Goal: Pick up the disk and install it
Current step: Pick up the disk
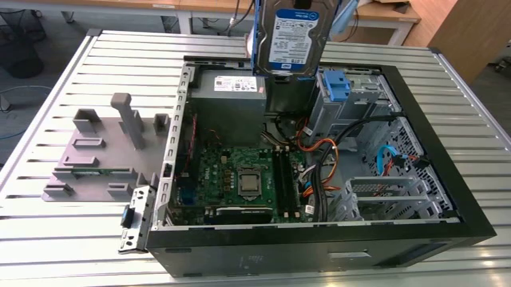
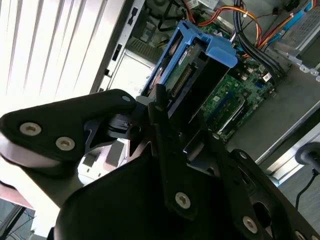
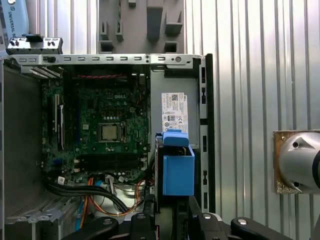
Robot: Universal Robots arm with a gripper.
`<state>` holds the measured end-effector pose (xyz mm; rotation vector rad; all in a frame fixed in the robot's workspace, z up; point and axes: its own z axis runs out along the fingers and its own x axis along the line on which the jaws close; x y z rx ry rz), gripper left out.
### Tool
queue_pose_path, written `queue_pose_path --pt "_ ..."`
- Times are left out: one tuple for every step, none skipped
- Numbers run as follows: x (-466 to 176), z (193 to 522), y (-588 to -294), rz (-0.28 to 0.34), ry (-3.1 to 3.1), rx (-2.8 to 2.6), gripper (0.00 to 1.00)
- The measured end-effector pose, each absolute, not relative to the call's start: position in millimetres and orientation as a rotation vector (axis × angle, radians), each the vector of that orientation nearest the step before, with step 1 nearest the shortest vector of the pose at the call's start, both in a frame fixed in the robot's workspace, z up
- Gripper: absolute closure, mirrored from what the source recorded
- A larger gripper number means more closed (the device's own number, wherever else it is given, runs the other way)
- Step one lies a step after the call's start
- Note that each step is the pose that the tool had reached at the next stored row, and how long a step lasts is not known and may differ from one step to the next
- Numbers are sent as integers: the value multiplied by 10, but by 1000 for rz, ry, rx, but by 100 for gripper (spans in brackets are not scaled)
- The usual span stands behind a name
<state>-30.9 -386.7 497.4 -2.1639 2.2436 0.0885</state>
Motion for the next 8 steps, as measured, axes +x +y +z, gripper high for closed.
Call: queue_pose_path --pt "-289 4974 -3868 89 2244 -2164 65" --pt "-282 4974 -3868 89 2244 -2164 65" --pt "-282 4973 -3868 89 2243 -2164 65" --pt "-282 4973 -3867 89 2244 -2163 65" --pt "-281 4974 -3867 89 2244 -2164 65" --pt "-280 4974 -3872 88 2244 -2164 65" --pt "-280 4974 -3883 88 2244 -2164 65" --pt "-280 4973 -3899 89 2243 -2164 65"
